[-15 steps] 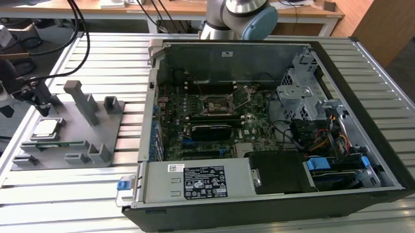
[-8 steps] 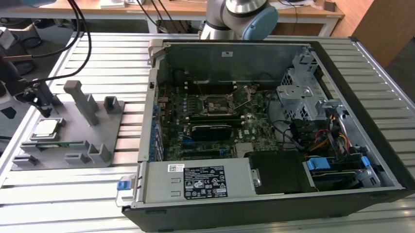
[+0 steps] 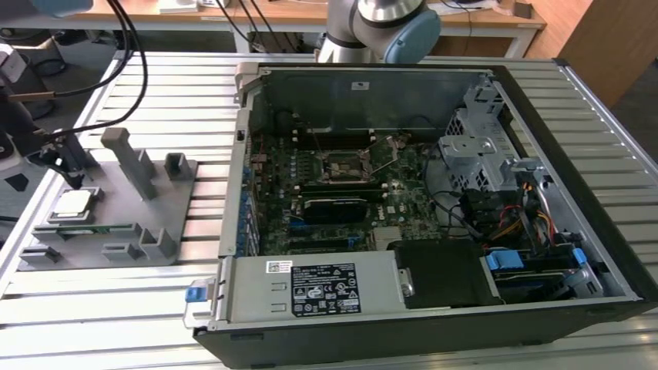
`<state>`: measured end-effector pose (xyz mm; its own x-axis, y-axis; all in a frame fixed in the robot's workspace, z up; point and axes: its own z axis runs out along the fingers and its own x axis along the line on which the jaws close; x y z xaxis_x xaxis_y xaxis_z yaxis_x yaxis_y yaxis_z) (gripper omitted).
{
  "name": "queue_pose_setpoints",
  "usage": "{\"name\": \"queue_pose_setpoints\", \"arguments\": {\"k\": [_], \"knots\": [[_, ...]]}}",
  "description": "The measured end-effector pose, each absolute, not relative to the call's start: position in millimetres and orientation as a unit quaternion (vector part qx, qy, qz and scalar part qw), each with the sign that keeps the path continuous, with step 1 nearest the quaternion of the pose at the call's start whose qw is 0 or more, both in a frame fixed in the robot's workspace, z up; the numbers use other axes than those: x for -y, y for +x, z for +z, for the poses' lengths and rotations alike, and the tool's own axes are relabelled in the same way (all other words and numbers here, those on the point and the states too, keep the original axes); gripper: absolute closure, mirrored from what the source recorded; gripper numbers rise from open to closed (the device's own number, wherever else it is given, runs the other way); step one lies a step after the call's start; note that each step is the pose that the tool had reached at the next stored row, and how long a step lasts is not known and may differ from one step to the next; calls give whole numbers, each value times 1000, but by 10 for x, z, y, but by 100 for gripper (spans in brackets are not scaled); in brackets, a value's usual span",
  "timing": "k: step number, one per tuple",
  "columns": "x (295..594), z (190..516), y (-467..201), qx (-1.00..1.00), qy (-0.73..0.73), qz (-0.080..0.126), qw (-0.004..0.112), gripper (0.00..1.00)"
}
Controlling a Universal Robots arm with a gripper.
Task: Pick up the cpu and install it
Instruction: 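Pick up the cpu and move it towards the insertion slot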
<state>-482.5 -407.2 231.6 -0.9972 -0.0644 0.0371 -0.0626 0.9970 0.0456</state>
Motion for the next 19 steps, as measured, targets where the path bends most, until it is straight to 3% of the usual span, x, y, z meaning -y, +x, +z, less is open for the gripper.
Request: {"name": "queue_pose_setpoints", "arguments": {"k": [19], "knots": [[4073,2226,-4824,999,32,-20,19,24]]}}
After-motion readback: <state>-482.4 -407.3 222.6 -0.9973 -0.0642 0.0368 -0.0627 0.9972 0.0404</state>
